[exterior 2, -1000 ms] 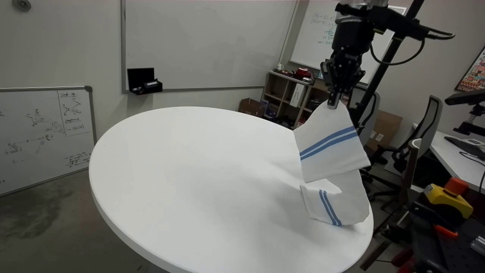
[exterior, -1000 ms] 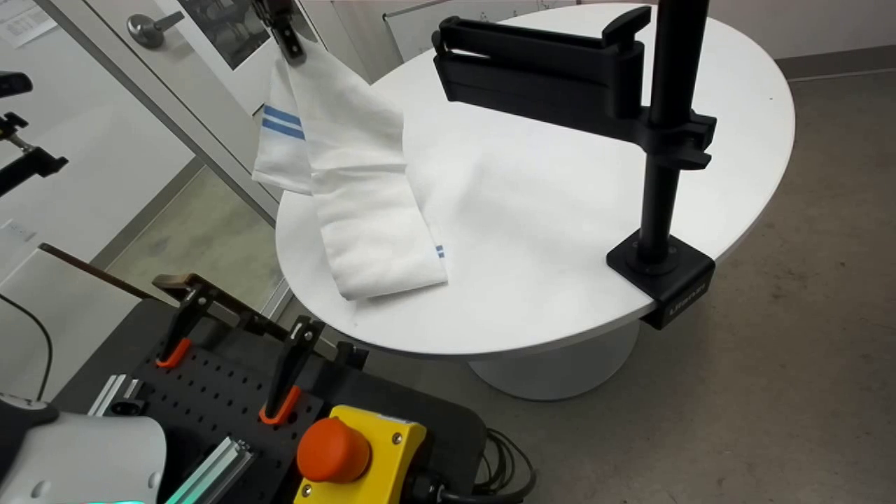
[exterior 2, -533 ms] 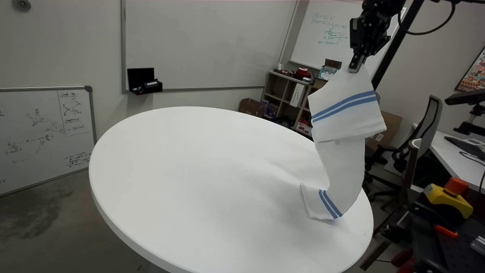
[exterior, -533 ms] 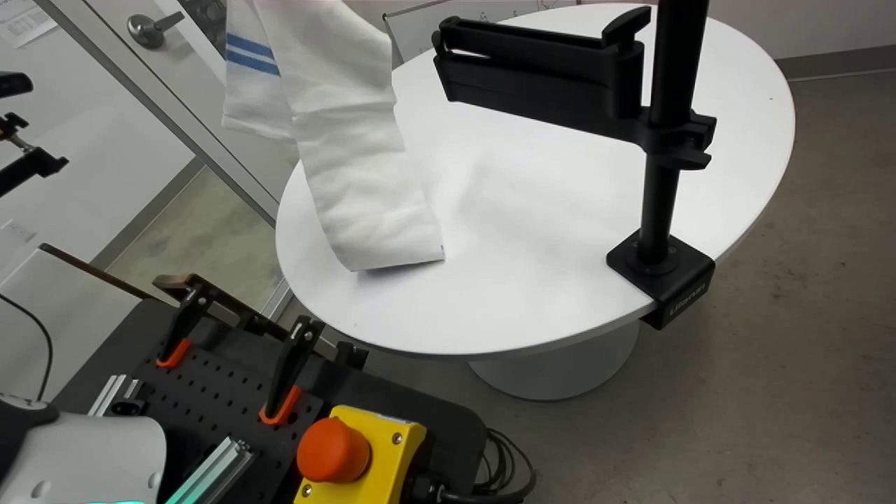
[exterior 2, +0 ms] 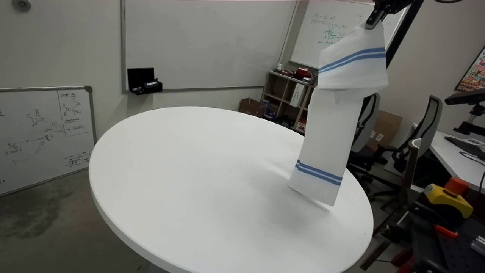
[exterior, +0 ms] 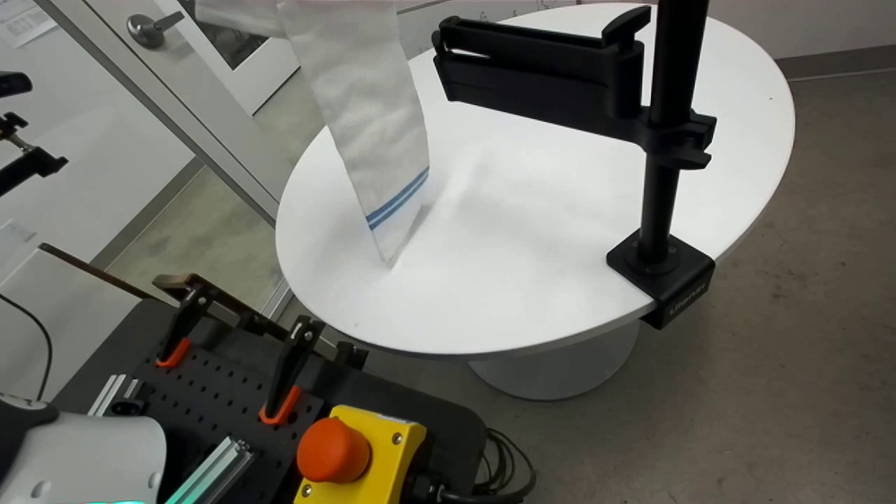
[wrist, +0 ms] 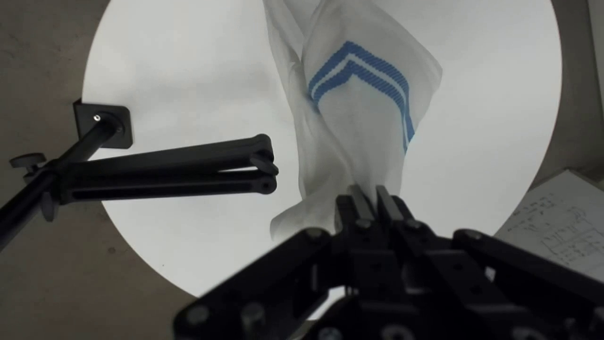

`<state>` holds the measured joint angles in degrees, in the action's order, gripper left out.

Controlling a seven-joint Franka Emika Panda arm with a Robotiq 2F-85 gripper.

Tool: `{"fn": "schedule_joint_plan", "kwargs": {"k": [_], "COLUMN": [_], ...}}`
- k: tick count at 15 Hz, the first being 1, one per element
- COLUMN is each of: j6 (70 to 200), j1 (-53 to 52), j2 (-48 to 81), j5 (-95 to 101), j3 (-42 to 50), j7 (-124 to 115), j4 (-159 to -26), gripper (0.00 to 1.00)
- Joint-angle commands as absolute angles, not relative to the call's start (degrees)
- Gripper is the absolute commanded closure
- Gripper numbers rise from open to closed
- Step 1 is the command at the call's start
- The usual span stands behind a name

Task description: Hang the cloth on the stand

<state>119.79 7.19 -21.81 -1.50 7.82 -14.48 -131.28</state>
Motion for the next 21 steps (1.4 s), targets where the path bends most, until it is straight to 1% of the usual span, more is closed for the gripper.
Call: {"fn": "schedule_joint_plan", "kwargs": {"k": [1, 16, 21], "j6": [119.57, 119.76, 119.56], "j1": [8.33, 10.13, 12.58], "j2": [-23.38, -28.03, -25.23], "j5": [-4.03, -6.13, -5.44], "j3": [8.46, 11.41, 12.71], "j7": [-12.55, -9.35, -11.43], "j4": [-128.20, -123.15, -121.66], "gripper": [0.99, 0.99, 0.99]}}
